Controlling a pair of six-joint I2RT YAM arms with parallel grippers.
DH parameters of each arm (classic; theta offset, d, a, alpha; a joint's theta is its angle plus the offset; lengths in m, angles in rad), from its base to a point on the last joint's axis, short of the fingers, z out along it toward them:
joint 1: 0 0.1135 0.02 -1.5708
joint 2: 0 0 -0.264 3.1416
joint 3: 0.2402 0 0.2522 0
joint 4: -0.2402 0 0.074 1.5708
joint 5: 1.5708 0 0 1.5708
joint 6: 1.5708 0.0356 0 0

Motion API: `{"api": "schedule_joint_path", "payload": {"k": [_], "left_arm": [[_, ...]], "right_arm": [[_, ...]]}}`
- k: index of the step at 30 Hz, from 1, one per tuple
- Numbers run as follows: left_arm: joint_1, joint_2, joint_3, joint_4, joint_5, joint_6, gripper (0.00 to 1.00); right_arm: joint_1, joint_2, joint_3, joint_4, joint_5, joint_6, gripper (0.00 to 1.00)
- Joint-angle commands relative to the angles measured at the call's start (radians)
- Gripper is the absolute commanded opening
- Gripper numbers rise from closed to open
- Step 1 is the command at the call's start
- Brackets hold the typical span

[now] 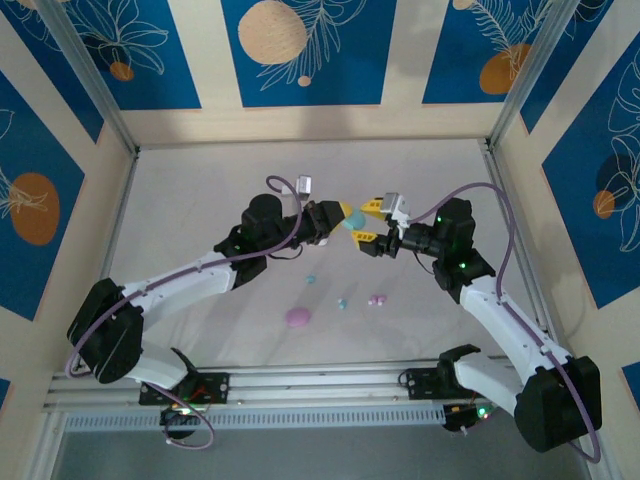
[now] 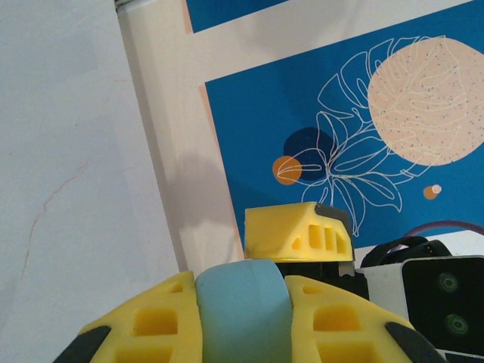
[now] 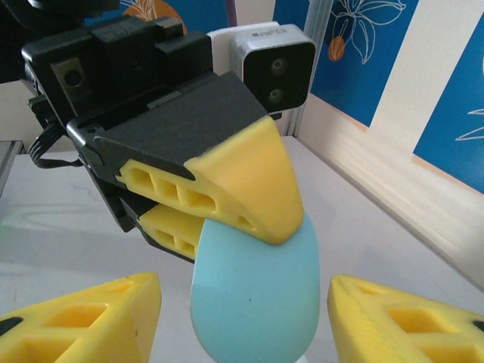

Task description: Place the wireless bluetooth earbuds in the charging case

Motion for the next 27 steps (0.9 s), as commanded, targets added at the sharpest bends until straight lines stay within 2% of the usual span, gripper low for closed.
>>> {"api": "schedule_joint_path", "payload": {"k": [1,10,15,27], "left_arm": [[-0.002,-0.026,-0.007,0.071,0.011,-0.017,0.03],[-0.002,-0.042,-0.009,0.092,0.015,-0.006,0.04],[-0.003,-0.044,-0.01,0.089,0.01,-0.005,0.04],[-0.005,-0.039,0.002,0.066,0.008,-0.002,0.04]], "right_arm": [[-0.007,0.02,-0.012,0.056,0.008,0.029,0.6],[-0.013,0.05,0.018,0.049,0.007,0.018,0.61],[-0.02,0.044,0.011,0.101,-0.015,0.069,0.57],[-0.021,0.035,-0.008,0.187,-0.01,0.119,0.61]]}}
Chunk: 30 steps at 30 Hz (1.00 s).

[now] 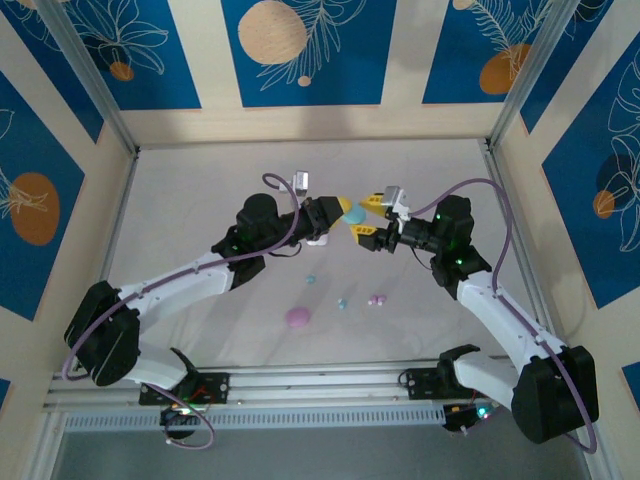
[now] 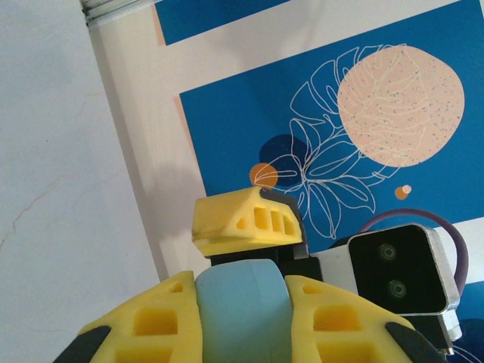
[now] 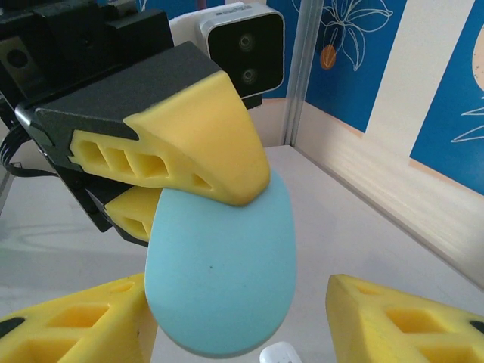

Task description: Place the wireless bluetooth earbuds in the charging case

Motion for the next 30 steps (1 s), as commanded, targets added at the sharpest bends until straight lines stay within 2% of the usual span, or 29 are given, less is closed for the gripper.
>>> {"api": "schedule_joint_path", "payload": {"k": [1,13,20,21,23,25,26,28,30], "left_arm": [[-0.004,-0.019,0.004,0.015,0.008,0.004,0.04],[-0.007,-0.002,0.018,0.043,0.025,-0.008,0.07],[-0.007,0.0,0.018,0.048,0.027,-0.002,0.16],[-0.007,0.0,0.017,0.046,0.027,0.0,0.19],[-0.007,-0.003,0.016,0.046,0.026,0.013,0.32],[-0.008,-0.011,0.019,0.036,0.029,0.051,0.34],[-0.007,-0.02,0.026,0.012,0.029,0.086,0.42],[-0.007,-0.051,0.038,-0.047,0.013,0.191,0.57],[-0.007,-0.1,0.038,-0.101,-0.015,0.356,0.61]], "right_arm": [[-0.009,-0.009,-0.005,0.087,-0.007,0.033,0.61],[0.001,0.021,0.029,0.009,-0.017,-0.015,0.52],[0.001,0.012,0.051,-0.02,-0.056,0.019,0.41],[-0.001,0.012,0.06,-0.03,-0.067,0.025,0.41],[0.0,0.012,0.074,-0.061,-0.079,0.044,0.39],[-0.004,0.012,0.087,-0.088,-0.096,0.063,0.38],[-0.009,0.012,0.096,-0.108,-0.113,0.081,0.38],[-0.023,0.02,0.13,-0.172,-0.167,0.108,0.37],[-0.036,0.031,0.171,-0.239,-0.245,0.135,0.36]]}}
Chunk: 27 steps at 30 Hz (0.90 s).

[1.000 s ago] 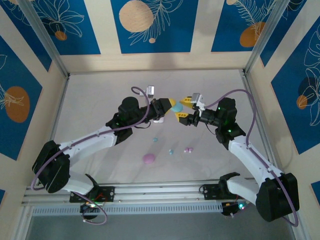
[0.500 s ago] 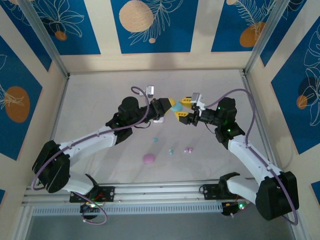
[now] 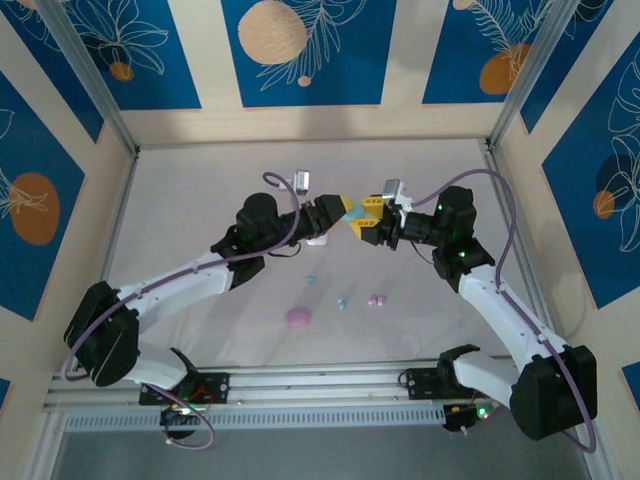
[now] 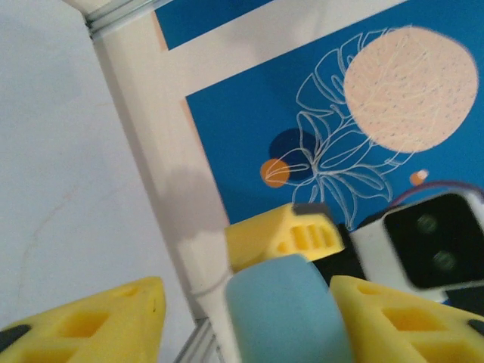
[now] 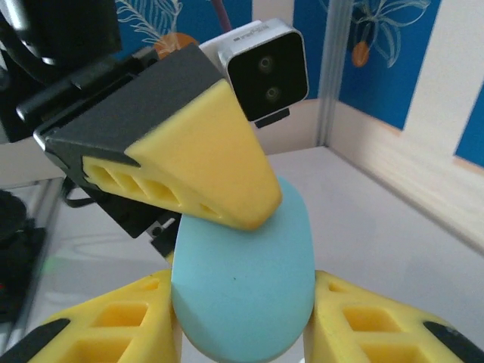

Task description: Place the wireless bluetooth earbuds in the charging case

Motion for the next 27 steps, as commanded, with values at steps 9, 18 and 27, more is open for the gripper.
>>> {"api": "schedule_joint_path", "payload": {"k": [9,18,27], "left_arm": [[0.012,-0.269,-0.012,-0.22,0.097,1.073,0.72],[0.03,-0.202,0.037,-0.218,0.28,1.152,0.72],[0.03,-0.153,0.052,-0.133,0.341,1.068,0.59]], "right_arm": [[-0.038,0.086,0.252,-0.359,-0.365,0.038,0.36],[-0.011,0.129,0.33,-0.403,-0.41,-0.003,0.35],[0.014,0.127,0.336,-0.433,-0.405,-0.093,0.35]]}}
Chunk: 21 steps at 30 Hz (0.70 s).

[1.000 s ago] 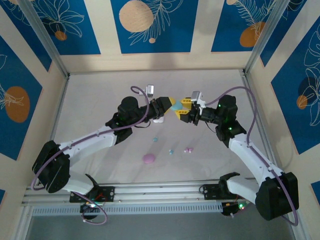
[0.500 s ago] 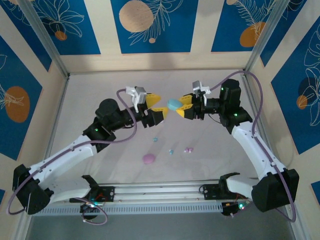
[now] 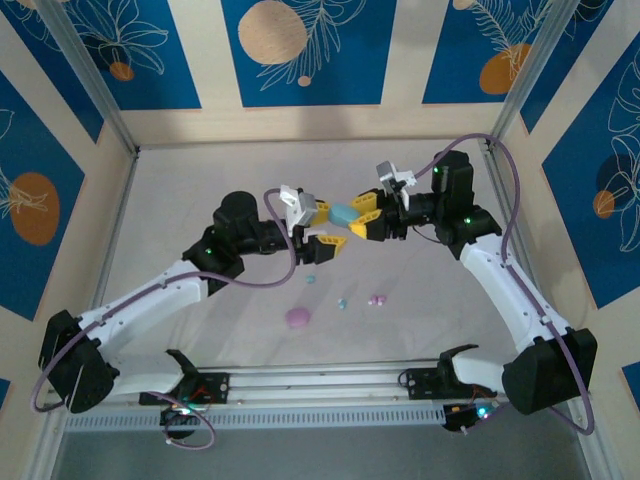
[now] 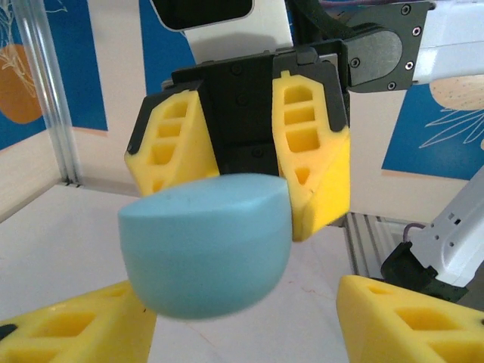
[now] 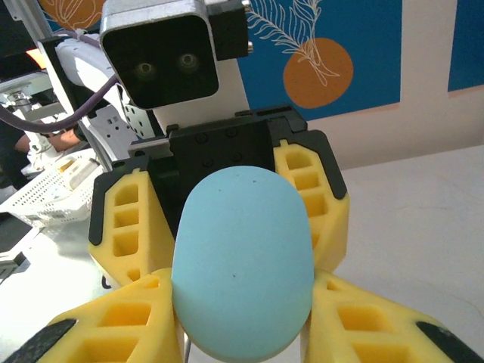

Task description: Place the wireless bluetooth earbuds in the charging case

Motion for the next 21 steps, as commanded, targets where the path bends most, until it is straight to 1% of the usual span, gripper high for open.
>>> {"api": "schedule_joint_path", "payload": {"k": [1,4,6,8,12,15,19,21], "left_arm": [[0.008,0.009,0.029,0.084,0.067,-0.036,0.58],[0.009,0.008,0.026,0.094,0.073,-0.049,0.55],[0.012,0.005,0.024,0.09,0.073,-0.053,0.56],[0.016,-0.003,0.019,0.09,0.067,-0.055,0.58],[0.023,-0.012,0.018,0.085,0.064,-0.058,0.59],[0.025,-0.001,0.027,0.097,0.081,-0.072,0.57],[0.023,0.028,0.044,0.104,0.096,-0.091,0.51],[0.025,0.035,0.046,0.121,0.099,-0.109,0.51]], "right_arm": [[0.007,-0.005,0.019,-0.04,-0.032,-0.068,0.35],[0.006,-0.007,0.013,-0.046,-0.03,-0.097,0.35],[0.002,-0.007,0.013,-0.053,-0.034,-0.107,0.36],[-0.002,-0.007,0.014,-0.058,-0.035,-0.115,0.35],[-0.013,-0.006,0.022,-0.072,-0.046,-0.13,0.35],[-0.013,-0.002,0.026,-0.072,-0.056,-0.132,0.35],[-0.012,0.001,0.027,-0.076,-0.061,-0.14,0.36],[-0.011,-0.001,0.023,-0.078,-0.056,-0.152,0.35]]}}
